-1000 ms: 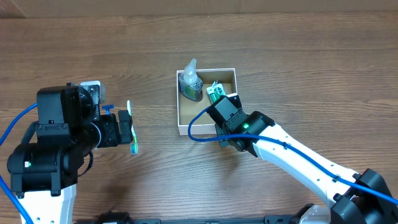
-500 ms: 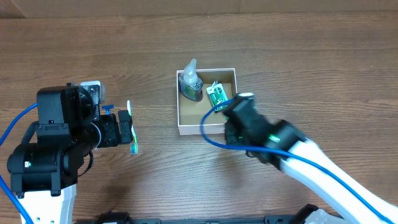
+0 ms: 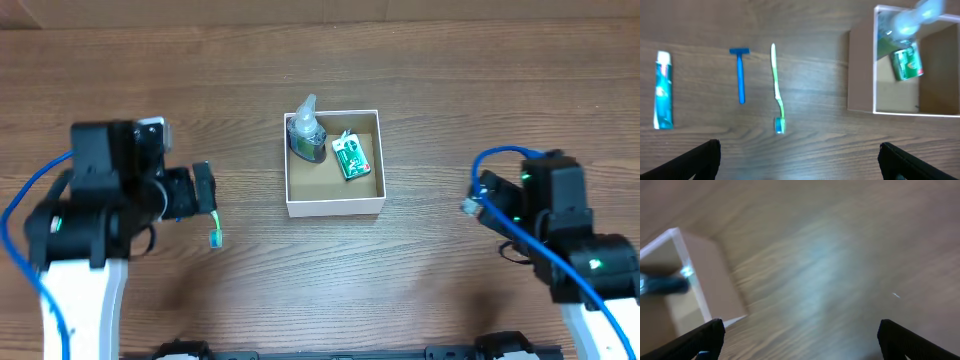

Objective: Pack container
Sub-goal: 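Grasp the green toothbrush with left gripper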

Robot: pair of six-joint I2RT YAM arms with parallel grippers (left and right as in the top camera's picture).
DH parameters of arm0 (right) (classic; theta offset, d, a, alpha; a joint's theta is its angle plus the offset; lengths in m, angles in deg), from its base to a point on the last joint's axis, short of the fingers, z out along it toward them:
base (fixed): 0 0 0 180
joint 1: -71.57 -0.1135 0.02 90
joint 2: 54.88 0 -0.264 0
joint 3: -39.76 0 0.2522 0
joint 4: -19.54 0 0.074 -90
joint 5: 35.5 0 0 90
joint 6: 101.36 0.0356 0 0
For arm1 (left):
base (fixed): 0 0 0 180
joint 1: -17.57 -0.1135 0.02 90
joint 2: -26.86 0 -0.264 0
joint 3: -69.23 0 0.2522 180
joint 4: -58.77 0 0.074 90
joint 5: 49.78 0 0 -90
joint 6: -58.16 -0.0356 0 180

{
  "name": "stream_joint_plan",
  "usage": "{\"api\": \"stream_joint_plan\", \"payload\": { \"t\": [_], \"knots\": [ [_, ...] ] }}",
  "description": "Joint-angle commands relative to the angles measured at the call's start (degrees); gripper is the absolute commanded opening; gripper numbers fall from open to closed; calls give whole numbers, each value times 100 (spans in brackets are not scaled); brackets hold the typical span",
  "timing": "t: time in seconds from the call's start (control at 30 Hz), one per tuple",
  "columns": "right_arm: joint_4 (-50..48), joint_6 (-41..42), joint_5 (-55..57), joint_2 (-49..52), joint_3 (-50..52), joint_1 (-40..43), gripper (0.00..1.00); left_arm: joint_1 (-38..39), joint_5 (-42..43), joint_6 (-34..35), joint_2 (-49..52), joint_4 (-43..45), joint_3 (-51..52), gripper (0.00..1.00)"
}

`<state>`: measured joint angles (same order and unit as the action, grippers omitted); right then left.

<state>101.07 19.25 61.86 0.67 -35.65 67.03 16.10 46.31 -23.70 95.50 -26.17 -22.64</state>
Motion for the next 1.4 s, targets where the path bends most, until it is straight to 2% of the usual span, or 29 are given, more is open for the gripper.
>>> {"api": "stream_joint_plan", "payload": {
  "t": [0.0, 0.07, 0.2, 0.43, 0.9, 1.1, 1.17, 1.23, 1.3, 1.37],
  "knots": [
    [146, -385, -581, 400, -105, 649, 100, 37, 146, 361, 767, 79, -81, 100],
    [144, -702, -896, 798, -105, 1019, 100, 39, 208, 525, 1233, 192, -81, 100],
    [127, -787, -901, 1499, -105, 1449, 100, 39, 540, 522, 2002, 435, -81, 100],
    [114, -859, -898, 2382, -105, 1661, 100, 44, 544, 634, 3228, 824, -81, 100],
    [94, -859, -925, 2527, -105, 1661, 100, 195, 601, 660, 4946, 1073, -81, 100],
    [94, -859, -922, 2527, -105, 1661, 100, 195, 601, 693, 5392, 1078, -81, 95],
    [94, -859, -920, 2527, -105, 1661, 100, 195, 599, 693, 5466, 1036, -81, 81],
    [94, -859, -918, 2527, -105, 1661, 100, 195, 595, 691, 5466, 997, -81, 75],
    [92, -859, -918, 2527, -105, 1661, 100, 195, 584, 693, 5466, 944, -81, 63],
    [90, -859, -918, 2527, -105, 1661, 100, 192, 546, 695, 5466, 887, -81, 56]
  ]
}}
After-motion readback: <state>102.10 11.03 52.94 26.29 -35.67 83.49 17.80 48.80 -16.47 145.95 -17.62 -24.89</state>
